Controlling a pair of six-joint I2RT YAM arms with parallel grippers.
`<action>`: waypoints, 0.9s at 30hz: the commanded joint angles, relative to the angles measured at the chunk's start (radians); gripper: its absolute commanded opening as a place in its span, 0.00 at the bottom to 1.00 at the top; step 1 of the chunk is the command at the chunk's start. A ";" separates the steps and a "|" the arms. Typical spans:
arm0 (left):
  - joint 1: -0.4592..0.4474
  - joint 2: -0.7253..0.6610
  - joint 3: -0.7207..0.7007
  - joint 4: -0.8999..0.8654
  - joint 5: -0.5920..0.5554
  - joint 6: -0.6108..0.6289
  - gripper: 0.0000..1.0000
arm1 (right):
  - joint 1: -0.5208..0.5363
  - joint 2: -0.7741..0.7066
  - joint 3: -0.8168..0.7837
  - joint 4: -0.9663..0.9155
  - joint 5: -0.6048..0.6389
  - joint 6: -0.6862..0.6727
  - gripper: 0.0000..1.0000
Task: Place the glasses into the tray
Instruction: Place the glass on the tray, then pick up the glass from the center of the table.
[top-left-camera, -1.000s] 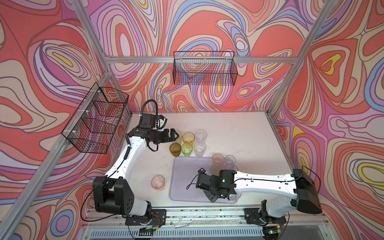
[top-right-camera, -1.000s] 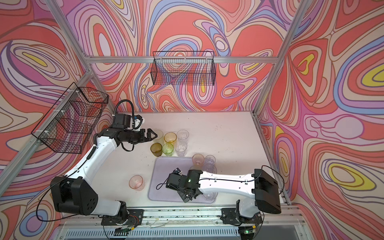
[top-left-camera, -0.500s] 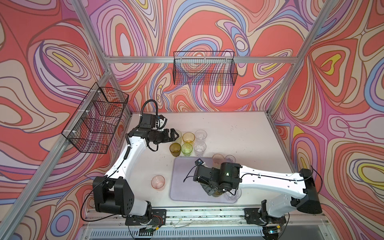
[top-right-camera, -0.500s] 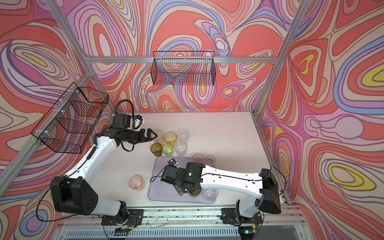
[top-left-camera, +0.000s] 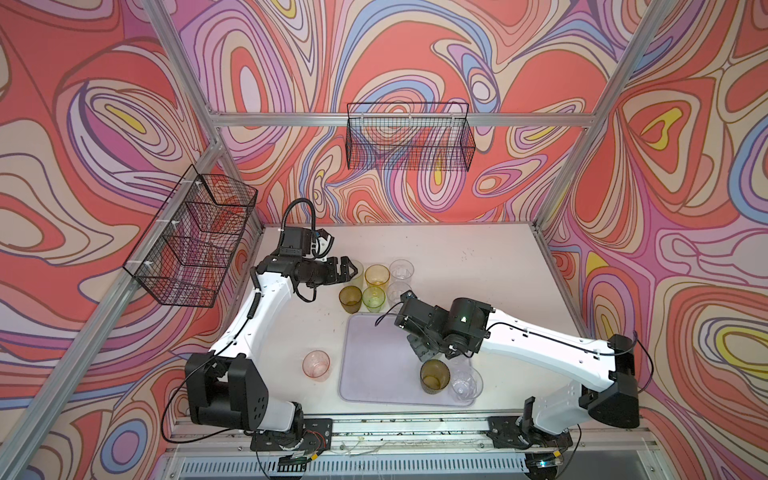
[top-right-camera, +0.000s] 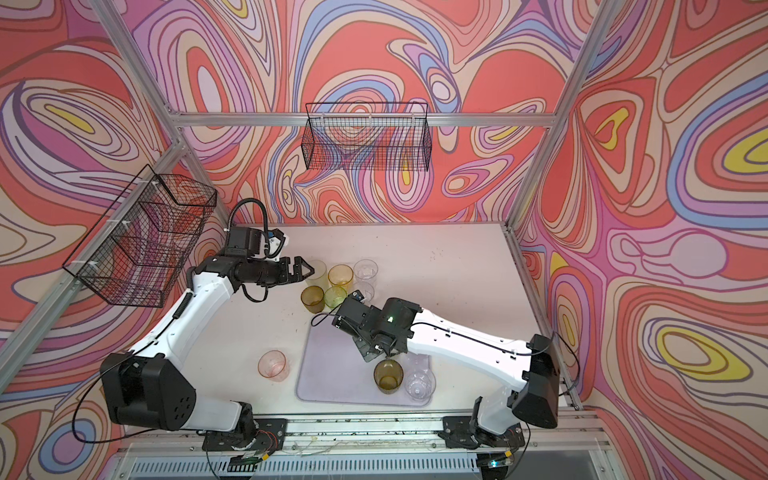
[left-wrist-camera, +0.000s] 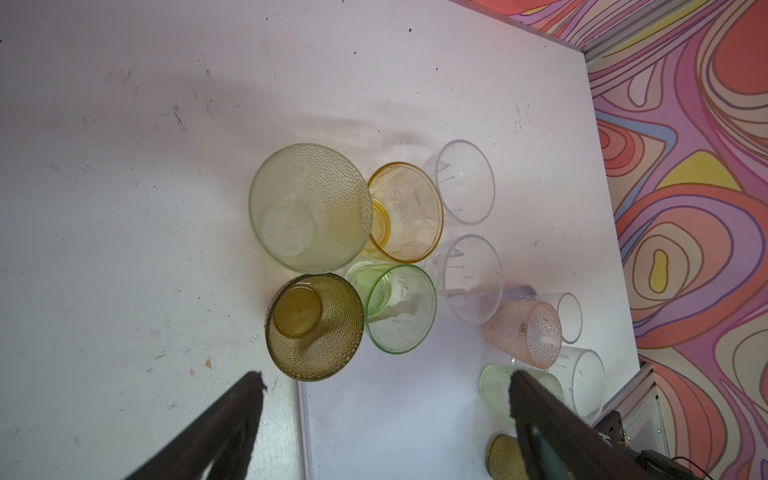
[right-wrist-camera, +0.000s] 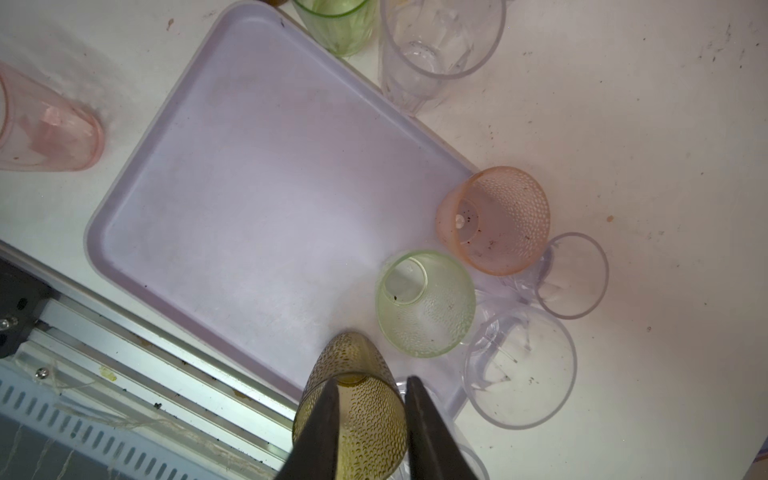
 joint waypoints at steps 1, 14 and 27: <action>-0.005 0.005 0.025 -0.032 -0.011 0.016 0.95 | -0.034 0.004 0.028 0.033 -0.036 -0.067 0.29; -0.003 0.014 0.027 -0.036 -0.016 0.017 0.95 | -0.168 0.112 0.085 0.135 -0.117 -0.262 0.35; -0.005 0.016 0.028 -0.042 -0.024 0.020 0.95 | -0.258 0.254 0.150 0.255 -0.194 -0.402 0.35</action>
